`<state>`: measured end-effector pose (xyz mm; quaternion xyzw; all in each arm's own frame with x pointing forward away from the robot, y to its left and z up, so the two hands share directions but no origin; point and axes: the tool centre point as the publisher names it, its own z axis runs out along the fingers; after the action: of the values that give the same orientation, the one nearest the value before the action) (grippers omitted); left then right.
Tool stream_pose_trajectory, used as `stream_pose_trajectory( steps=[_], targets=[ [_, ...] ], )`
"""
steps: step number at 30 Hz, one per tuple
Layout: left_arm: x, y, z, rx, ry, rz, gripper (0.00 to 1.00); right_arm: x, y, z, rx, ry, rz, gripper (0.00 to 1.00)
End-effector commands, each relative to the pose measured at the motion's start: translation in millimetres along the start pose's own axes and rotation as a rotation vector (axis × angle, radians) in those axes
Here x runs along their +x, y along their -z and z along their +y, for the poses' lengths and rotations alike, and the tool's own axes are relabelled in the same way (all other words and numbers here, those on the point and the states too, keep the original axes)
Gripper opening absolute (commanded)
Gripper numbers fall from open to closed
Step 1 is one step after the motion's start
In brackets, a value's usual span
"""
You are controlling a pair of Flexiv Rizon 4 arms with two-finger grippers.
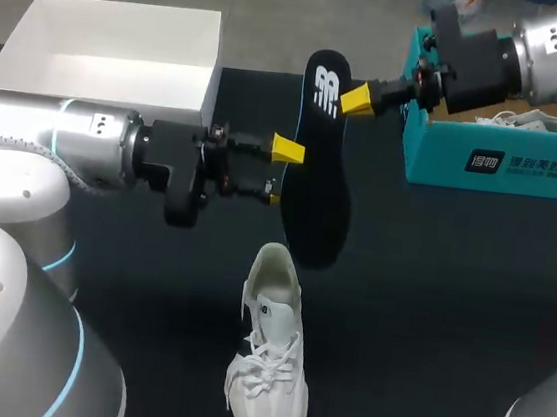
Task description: Take the shoe out of the shoebox, open the shoe tongue, remove and reinsert the insole, then place the shoe into the shoebox
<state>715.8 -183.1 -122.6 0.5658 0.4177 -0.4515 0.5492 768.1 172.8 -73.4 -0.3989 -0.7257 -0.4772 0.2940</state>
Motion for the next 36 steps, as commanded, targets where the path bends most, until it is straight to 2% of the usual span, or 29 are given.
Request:
stream_pose_trajectory(
  steps=[1, 22, 23, 24, 31, 35, 36],
  targets=[
    [3.2, -3.4, 2.1, 0.003, 0.014, -0.006, 0.0, -0.4, -2.0, 1.0, 0.0, -0.001, 0.001, 0.0],
    [7.6, 0.2, 5.4, -0.024, 0.046, -0.007, 0.0, -5.0, -10.8, 1.2, -0.001, -0.011, 0.023, 0.0],
    [8.1, 1.0, 5.9, -0.023, 0.049, -0.006, 0.0, -5.8, -10.4, 1.0, -0.001, -0.022, 0.013, 0.33],
    [9.1, 2.0, 6.2, -0.025, 0.046, 0.0, 0.0, -6.8, -9.5, 0.4, -0.002, -0.023, 0.01, 1.0],
    [17.3, 9.9, 12.0, -0.021, 0.053, 0.026, 0.0, -5.6, 7.4, 2.9, -0.025, 0.046, -0.111, 1.0],
    [23.0, 13.3, 13.7, -0.009, 0.072, 0.035, 0.0, -1.9, 15.7, 8.6, -0.002, 0.107, -0.173, 1.0],
    [25.0, 13.9, 14.3, -0.007, 0.076, 0.04, 0.0, -1.1, 16.9, 9.9, 0.024, 0.111, -0.197, 1.0]
  ],
)
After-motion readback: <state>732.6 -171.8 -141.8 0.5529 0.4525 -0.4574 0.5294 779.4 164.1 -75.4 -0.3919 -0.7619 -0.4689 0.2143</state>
